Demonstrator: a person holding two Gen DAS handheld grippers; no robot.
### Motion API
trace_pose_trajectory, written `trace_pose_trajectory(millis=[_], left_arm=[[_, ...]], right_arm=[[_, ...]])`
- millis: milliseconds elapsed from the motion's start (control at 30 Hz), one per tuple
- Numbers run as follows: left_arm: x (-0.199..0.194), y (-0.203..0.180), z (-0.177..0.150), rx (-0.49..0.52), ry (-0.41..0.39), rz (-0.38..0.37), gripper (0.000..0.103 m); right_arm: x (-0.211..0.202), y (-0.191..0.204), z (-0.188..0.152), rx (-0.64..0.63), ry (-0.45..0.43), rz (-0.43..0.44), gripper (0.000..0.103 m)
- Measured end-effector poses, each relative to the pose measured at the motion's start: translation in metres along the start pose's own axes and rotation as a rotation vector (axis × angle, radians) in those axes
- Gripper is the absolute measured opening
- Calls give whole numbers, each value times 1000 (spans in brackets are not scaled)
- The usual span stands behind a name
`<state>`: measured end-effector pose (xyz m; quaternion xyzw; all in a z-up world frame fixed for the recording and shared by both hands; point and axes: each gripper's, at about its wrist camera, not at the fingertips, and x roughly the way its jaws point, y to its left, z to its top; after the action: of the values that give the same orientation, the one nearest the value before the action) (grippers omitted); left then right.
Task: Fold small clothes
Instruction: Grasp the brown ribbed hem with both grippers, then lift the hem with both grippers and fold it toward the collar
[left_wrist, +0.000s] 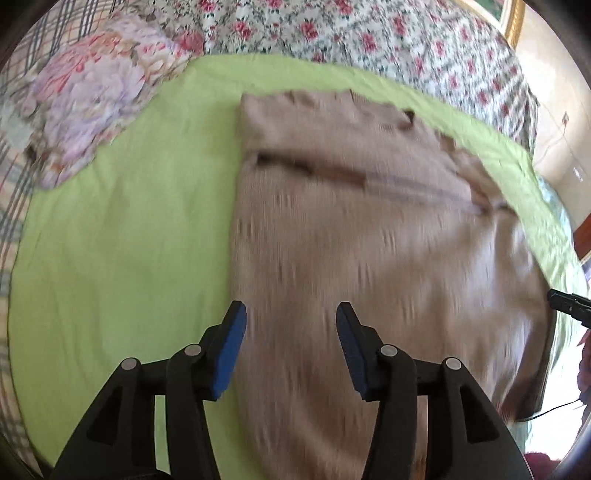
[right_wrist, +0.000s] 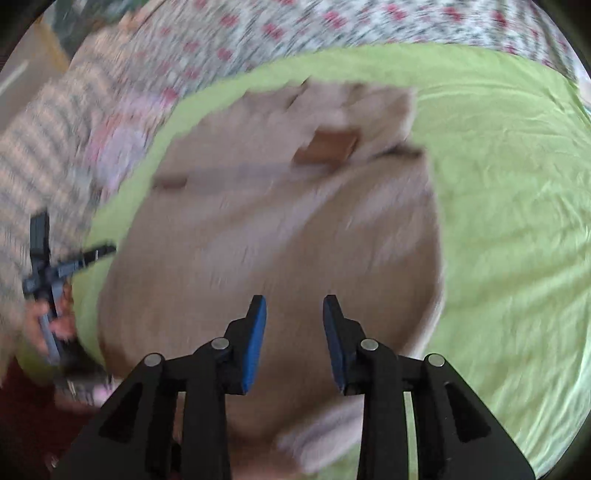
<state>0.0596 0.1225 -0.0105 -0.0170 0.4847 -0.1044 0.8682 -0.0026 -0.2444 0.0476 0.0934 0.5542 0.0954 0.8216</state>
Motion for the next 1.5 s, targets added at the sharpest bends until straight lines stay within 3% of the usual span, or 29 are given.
trace_pose_trajectory(millis=[67, 133, 233, 333, 467, 633, 733, 767, 800, 867, 1000, 1200, 1267, 1333, 1367, 1500], left_arm=[[-4, -2, -22, 5, 34, -9, 52], [-7, -4, -42, 18, 67, -1, 52], [-14, -3, -74, 52, 111, 42, 57], [-29, 4, -99, 33, 121, 8, 64], [-33, 9, -121, 22, 160, -50, 70], [-30, 7, -132, -29, 150, -110, 75], [-28, 0, -132, -35, 132, -141, 76], [-29, -3, -132, -30, 125, -161, 72], [-31, -5, -131, -24, 119, -185, 58], [-31, -8, -133, -14, 132, -252, 47], [-25, -6, -136, -4, 134, -300, 47], [-19, 8, -132, -70, 144, -398, 44], [-16, 11, -128, -94, 139, -424, 43], [-18, 7, -126, -75, 125, -409, 26], [-19, 5, -127, -52, 124, -400, 12], [-36, 4, -132, -26, 73, -402, 8]], right_arm=[[6, 10, -22, -58, 102, -11, 34], [5, 13, -43, -107, 161, -123, 34], [-19, 1, -62, -85, 162, -213, 34], [-50, -26, -73, 9, 126, -299, 38], [-69, -49, -84, 143, 53, -149, 44], [-53, -52, -90, 163, 26, -6, 44], [-36, -50, -98, 182, 5, 34, 44], [-34, -53, -98, 179, -22, 67, 44], [-34, -55, -100, 178, -35, 89, 44], [-35, -58, -104, 179, -49, 140, 44], [-32, -68, -117, 228, -86, 261, 44], [-24, -60, -127, 215, -75, 323, 44], [-17, -56, -127, 227, -91, 347, 39], [-9, -52, -126, 225, -67, 334, 8], [-10, -52, -127, 220, -66, 333, 8], [-29, -53, -134, 210, -95, 346, 7]])
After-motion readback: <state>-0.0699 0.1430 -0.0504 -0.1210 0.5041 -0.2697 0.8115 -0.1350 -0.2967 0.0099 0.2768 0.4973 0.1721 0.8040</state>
